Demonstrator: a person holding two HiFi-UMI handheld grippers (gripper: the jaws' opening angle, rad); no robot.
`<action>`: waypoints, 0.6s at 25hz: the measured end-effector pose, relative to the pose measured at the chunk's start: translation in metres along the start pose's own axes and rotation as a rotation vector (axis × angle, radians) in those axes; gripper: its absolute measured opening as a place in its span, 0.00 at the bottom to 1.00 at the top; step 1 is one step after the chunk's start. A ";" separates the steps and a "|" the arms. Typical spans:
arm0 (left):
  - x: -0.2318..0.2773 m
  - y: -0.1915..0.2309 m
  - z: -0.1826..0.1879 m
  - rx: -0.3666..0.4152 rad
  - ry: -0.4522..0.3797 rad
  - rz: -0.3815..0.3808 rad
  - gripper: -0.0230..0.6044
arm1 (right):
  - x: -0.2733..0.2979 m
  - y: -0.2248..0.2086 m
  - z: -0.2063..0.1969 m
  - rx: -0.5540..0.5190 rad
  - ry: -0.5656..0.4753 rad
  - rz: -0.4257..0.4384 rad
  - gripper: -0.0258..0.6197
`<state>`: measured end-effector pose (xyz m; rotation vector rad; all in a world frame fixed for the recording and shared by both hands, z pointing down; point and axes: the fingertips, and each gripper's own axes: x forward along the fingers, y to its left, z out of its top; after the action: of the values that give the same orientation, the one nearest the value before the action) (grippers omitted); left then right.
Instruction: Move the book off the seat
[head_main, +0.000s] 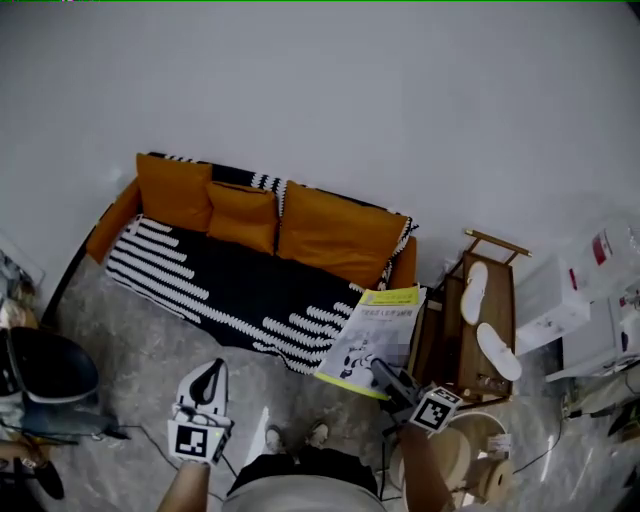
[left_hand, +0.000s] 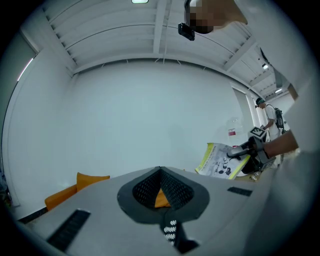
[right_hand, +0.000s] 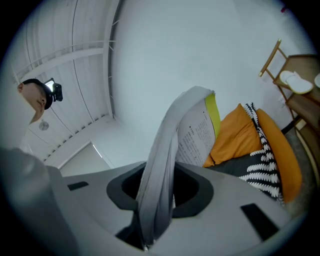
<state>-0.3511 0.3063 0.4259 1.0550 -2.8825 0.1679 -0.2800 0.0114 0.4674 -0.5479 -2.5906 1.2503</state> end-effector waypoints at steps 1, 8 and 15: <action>-0.003 0.000 0.005 0.001 -0.010 0.004 0.06 | -0.006 0.005 0.004 -0.002 -0.018 -0.003 0.23; -0.023 0.016 0.021 -0.026 -0.037 0.064 0.06 | -0.033 0.044 0.048 -0.103 -0.104 -0.017 0.23; -0.029 0.023 0.023 -0.058 -0.073 0.097 0.06 | -0.052 0.066 0.084 -0.150 -0.193 -0.009 0.23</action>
<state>-0.3446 0.3393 0.3985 0.9315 -2.9862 0.0519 -0.2458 -0.0322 0.3625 -0.4611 -2.8608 1.1651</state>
